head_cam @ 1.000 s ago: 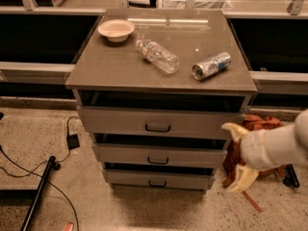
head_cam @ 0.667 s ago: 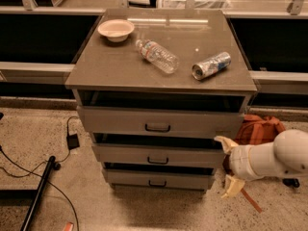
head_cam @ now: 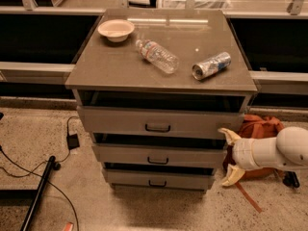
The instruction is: Open middle drawer
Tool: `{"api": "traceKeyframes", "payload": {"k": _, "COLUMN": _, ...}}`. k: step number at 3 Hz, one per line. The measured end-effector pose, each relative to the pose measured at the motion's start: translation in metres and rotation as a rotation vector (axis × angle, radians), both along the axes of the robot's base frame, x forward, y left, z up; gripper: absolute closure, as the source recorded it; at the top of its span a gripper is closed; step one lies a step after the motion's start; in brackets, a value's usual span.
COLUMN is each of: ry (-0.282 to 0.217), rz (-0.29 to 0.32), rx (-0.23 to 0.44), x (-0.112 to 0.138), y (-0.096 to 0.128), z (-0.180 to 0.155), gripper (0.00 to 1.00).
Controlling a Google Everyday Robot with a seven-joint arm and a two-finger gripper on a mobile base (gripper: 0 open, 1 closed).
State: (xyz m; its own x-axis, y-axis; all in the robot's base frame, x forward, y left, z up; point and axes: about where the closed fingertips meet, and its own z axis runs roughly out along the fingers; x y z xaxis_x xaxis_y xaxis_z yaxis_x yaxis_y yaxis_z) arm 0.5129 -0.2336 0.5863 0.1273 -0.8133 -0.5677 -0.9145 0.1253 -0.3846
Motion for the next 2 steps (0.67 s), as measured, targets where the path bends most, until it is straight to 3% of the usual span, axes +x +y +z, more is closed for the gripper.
{"api": "traceKeyframes", "payload": {"k": 1, "ry": 0.057, "rz": 0.057, "rx": 0.003, "x": -0.001, "y": 0.016, "z": -0.027, "gripper": 0.0}}
{"api": "traceKeyframes", "payload": {"k": 2, "ry": 0.128, "rz": 0.133, "rx": 0.026, "x": -0.006, "y": 0.038, "z": -0.091, "gripper": 0.0}}
